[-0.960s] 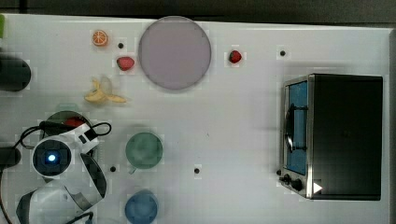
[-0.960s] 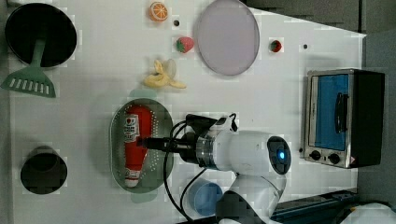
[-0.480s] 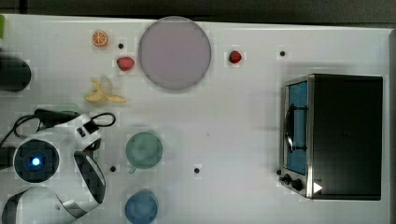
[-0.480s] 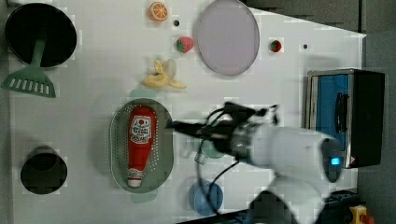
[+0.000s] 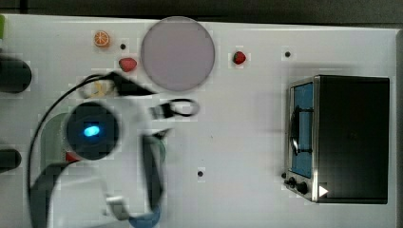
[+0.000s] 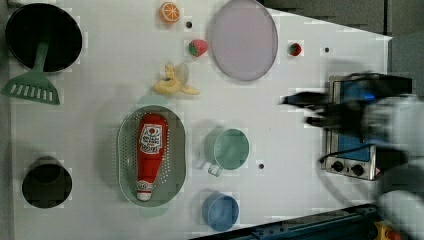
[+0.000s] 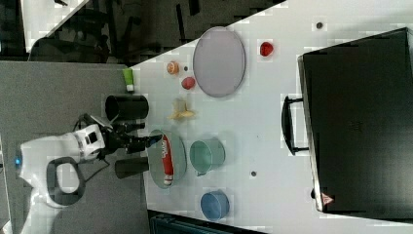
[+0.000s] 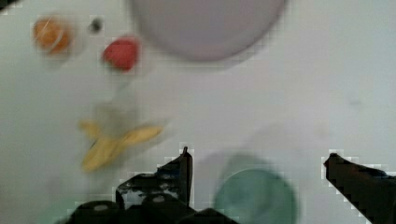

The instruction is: Pick Ketchup from the table and place it in strainer.

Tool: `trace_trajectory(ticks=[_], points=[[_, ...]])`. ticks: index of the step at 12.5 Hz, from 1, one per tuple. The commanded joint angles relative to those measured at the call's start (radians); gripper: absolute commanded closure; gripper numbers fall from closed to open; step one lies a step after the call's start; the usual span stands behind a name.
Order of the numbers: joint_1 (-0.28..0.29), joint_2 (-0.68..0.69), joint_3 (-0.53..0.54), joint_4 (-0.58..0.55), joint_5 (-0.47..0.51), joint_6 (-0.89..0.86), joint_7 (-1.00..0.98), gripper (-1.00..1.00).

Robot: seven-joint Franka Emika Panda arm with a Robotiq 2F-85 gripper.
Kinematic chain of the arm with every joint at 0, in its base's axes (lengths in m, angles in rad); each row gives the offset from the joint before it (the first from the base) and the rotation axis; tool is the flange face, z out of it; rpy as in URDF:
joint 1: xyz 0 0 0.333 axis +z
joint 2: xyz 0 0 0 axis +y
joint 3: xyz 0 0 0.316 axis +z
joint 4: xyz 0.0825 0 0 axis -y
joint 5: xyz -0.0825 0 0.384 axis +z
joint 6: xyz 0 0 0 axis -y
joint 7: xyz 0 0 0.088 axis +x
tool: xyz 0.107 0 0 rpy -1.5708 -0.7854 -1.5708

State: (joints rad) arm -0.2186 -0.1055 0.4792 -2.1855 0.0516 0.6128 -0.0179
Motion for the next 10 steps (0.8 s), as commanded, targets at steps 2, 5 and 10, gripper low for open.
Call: trace_trajectory(ticks=[2, 5, 10], points=[[-0.051, -0.103, -0.161, 0.148, 0.057, -0.277, 0.046, -1.00], [-0.052, -0.115, -0.225, 0.264, 0.052, -0.501, 0.039, -1.00], [-0.052, -0.106, -0.227, 0.331, 0.052, -0.590, 0.041, -1.00]])
